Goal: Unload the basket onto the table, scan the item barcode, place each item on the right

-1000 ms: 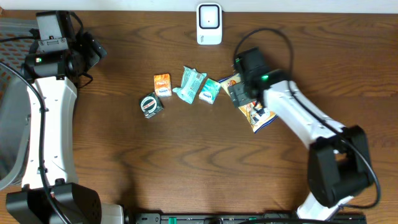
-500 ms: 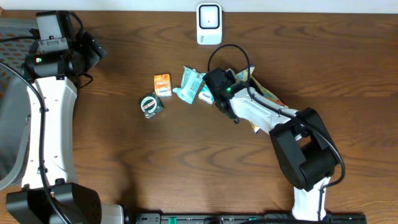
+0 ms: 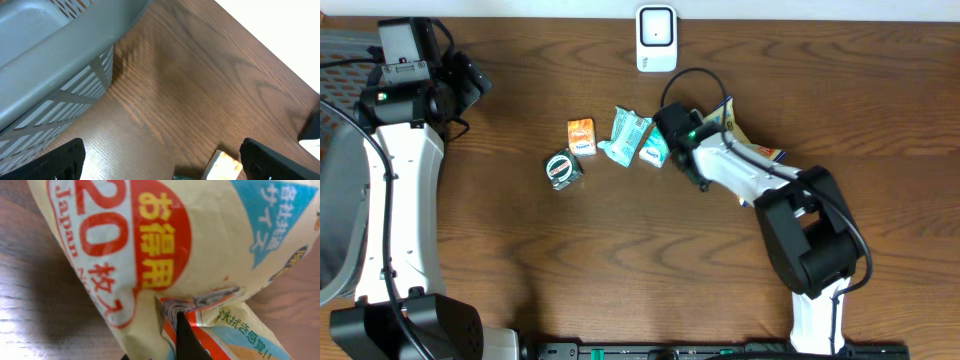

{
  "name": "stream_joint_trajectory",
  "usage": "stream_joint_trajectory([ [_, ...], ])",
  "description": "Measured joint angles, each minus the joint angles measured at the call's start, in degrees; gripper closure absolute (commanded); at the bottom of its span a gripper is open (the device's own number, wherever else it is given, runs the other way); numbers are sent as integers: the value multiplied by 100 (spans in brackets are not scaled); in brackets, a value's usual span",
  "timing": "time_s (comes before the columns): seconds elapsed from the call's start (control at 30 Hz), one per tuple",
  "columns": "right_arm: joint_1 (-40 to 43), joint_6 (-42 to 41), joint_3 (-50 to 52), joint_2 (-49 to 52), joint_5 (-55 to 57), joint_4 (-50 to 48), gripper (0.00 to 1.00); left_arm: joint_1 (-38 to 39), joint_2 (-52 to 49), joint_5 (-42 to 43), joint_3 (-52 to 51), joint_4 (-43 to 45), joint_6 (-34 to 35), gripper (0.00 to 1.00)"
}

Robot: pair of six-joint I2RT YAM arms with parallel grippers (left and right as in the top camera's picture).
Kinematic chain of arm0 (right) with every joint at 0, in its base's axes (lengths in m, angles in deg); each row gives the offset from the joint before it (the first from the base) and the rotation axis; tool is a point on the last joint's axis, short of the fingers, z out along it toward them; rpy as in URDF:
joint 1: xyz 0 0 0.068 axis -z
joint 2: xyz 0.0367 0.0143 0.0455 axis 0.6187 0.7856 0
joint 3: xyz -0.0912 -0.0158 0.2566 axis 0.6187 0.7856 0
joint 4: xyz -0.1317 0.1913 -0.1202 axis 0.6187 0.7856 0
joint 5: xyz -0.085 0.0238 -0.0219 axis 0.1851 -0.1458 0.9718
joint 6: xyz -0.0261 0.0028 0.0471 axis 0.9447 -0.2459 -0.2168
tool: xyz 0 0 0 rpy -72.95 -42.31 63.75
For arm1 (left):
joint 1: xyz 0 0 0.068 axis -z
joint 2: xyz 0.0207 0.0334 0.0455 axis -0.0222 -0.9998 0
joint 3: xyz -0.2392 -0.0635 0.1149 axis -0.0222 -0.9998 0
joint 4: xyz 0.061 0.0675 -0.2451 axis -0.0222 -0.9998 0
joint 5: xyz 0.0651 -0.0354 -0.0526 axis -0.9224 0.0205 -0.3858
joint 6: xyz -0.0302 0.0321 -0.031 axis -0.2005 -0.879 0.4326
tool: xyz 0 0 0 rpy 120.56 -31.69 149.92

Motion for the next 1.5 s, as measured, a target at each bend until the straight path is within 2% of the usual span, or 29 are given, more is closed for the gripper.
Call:
stream_joint_trajectory([
  [0.17, 444, -2, -501, -262, -1633, 223, 99, 0, 0, 0, 0, 0, 0, 2],
  [0.4, 1069, -35, -933, -1019, -4892, 162, 99, 0, 0, 0, 0, 0, 0, 2],
  [0.57, 1300, -214, -933, -1117, -7261, 162, 99, 0, 0, 0, 0, 0, 0, 2],
  [0.8, 1287, -925, -433, -1091, -8953, -240, 99, 0, 0, 0, 0, 0, 0, 2],
  [0.93, 1290, -1545, 138, -1025, -9121, -774, 99, 0, 0, 0, 0, 0, 0, 2],
  [1.07, 1311, -2105, 669, -979, -8437, -835, 99, 0, 0, 0, 0, -2, 0, 2],
  [1.17, 1421, -2347, 852, -962, -7713, -664, 78, 0, 0, 0, 0, 0, 0, 2],
  [1.23, 1534, -2385, 855, -962, -7331, -592, 75, 0, 0, 0, 0, -2, 0, 2],
  [1.37, 1799, -2343, 682, -962, -6496, -52, 58, 0, 0, 0, 0, -2, 0, 2],
  [1.43, 1895, -2253, 426, -960, -5991, 376, 46, 0, 0, 0, 0, -2, 0, 3],
  [1.47, 1921, -2194, 269, -960, -5742, 577, 35, 0, 0, 0, 0, -2, 0, 2],
  [1.5, 1932, -2103, 98, -957, -5499, 750, 31, 0, 0, 0, 0, -2, 0, 2],
])
